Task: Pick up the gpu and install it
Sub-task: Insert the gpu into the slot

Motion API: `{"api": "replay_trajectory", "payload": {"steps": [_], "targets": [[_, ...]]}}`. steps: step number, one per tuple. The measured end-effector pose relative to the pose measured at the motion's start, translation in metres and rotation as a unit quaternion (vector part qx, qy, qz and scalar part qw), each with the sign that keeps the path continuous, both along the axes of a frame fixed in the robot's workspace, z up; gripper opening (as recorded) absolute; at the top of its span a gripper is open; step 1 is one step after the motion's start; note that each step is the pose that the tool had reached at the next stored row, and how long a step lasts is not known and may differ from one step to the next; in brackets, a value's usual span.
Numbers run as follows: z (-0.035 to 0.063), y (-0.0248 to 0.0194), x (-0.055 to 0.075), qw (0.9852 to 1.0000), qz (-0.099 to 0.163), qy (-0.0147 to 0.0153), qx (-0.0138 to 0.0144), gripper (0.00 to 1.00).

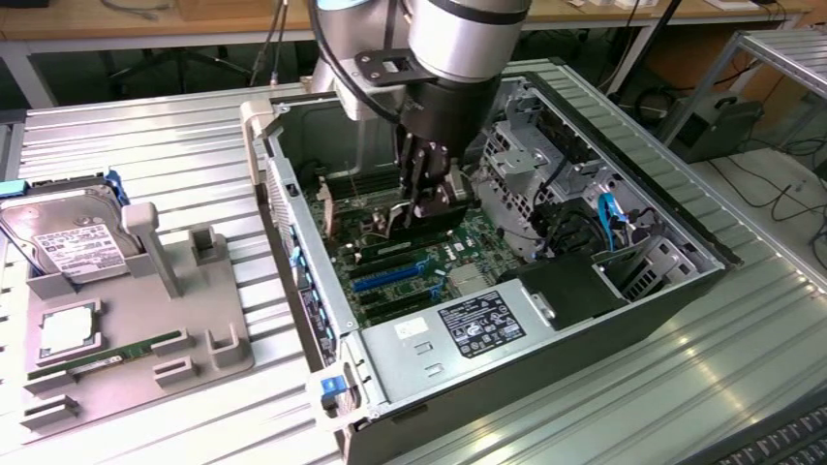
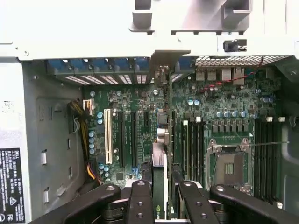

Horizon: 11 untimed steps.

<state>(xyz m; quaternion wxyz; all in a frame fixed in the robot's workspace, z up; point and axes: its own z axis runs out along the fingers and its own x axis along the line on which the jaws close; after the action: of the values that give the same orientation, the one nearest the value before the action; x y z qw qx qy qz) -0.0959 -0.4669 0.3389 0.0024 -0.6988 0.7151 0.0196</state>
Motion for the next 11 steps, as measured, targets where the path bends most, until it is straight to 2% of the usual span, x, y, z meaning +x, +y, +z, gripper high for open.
{"api": "replay_trajectory", "payload": {"steps": [1,3,5,11], "targets": [[-0.0028,0.0001,0.0,1.0,0.0,0.0,0.0001,0.26],[-0.0065,0.0013,0.01,1.0,0.0,0.0,0.0,0.26],[-0.0101,0.0015,0.014,1.0,0.0,0.0,-0.0002,0.26],[-0.0212,0.0026,0.013,1.0,0.0,0.0,-0.0004,0.26]]}}
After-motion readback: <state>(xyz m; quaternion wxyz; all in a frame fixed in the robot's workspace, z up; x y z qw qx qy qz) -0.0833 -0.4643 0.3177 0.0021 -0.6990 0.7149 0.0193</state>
